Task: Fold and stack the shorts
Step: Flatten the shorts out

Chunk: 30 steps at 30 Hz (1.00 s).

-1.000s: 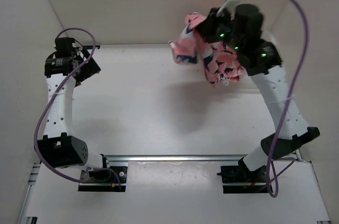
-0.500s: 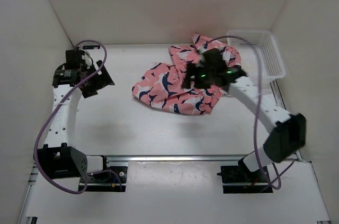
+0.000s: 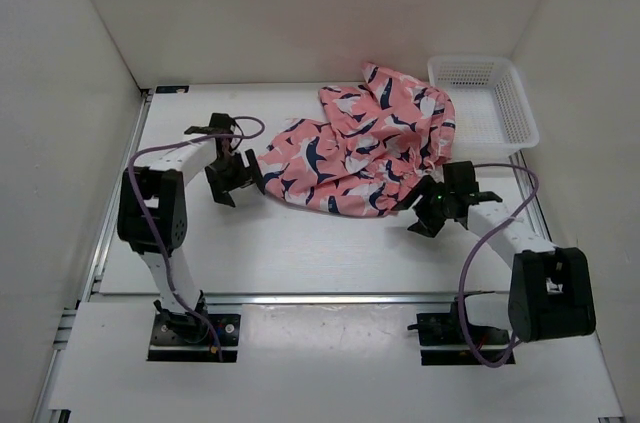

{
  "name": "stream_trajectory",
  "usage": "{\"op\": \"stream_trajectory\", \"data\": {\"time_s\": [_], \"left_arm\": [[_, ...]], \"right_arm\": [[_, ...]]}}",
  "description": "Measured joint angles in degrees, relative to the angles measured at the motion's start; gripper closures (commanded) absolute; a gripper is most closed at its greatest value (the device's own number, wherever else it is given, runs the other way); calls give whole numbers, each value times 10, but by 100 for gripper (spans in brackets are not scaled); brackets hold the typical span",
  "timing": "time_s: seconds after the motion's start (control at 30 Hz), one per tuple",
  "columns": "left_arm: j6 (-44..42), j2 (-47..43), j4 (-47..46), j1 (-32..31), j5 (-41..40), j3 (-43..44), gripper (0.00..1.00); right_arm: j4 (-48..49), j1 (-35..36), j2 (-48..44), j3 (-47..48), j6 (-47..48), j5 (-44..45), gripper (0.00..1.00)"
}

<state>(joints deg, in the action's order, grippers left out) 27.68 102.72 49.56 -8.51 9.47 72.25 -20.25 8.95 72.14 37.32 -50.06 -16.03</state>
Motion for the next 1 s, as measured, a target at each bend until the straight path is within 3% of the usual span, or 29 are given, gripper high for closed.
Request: {"op": "stream_trajectory", "data": {"time_s": [0.2, 0.3, 0.33, 0.37, 0.43, 0.47, 0.5, 0.7, 0.93, 1.0], "left_arm": [[13, 98, -14, 1, -9, 82, 6], [24, 129, -17, 0, -13, 114, 28], [26, 139, -19, -2, -14, 124, 37], [31, 144, -21, -3, -14, 130, 58], [34, 154, -21, -7, -13, 138, 83], [34, 156, -21, -9, -13, 141, 90], [35, 158, -20, -10, -13, 144, 90], [35, 161, 5, -7, -13, 211, 90], [44, 150, 55, 44, 2, 450, 90], [45, 122, 59, 58, 4, 490, 90]], "right_arm": [[83, 6, 96, 18, -33, 12, 28], [106, 17, 155, 42, -40, 20, 35], [110, 21, 171, 52, -44, 21, 43], [118, 27, 184, 62, -45, 24, 51], [134, 38, 201, 71, -50, 40, 69], [141, 42, 208, 72, -51, 47, 93], [143, 46, 215, 73, -50, 52, 100], [84, 52, 254, 190, -45, 92, 100], [20, 52, 255, 535, 36, 116, 100], [20, 54, 230, 574, 59, 113, 100]]}}
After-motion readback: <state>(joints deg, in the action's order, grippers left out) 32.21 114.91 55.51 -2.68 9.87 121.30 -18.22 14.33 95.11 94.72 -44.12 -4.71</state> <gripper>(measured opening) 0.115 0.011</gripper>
